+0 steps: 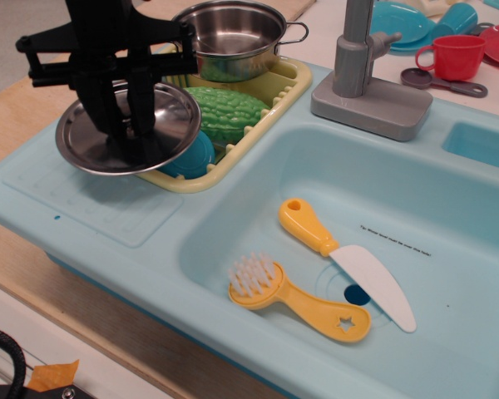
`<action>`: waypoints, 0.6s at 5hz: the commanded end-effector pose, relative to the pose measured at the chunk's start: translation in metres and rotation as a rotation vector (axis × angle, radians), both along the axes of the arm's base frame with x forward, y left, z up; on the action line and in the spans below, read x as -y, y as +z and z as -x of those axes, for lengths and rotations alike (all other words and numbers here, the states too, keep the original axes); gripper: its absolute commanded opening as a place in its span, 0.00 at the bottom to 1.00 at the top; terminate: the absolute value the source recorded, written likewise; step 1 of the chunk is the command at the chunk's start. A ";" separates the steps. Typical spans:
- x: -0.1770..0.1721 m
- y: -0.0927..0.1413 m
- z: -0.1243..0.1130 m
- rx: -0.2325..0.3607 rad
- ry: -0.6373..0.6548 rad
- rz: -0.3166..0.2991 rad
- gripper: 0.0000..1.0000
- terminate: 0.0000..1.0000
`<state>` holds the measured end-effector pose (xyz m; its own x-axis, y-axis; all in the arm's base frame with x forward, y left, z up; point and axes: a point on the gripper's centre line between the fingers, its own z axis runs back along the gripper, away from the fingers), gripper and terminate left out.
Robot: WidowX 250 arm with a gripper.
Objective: Take lid off pot or pan
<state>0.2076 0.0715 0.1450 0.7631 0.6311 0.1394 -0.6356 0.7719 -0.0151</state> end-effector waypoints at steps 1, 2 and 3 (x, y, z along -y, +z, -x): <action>-0.005 0.003 0.007 0.005 0.027 0.002 0.00 0.00; -0.007 0.001 0.008 -0.002 -0.010 0.029 1.00 0.00; -0.007 0.001 0.008 -0.002 -0.010 0.029 1.00 0.00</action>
<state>0.1989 0.0758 0.1414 0.7758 0.6219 0.1072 -0.6225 0.7820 -0.0316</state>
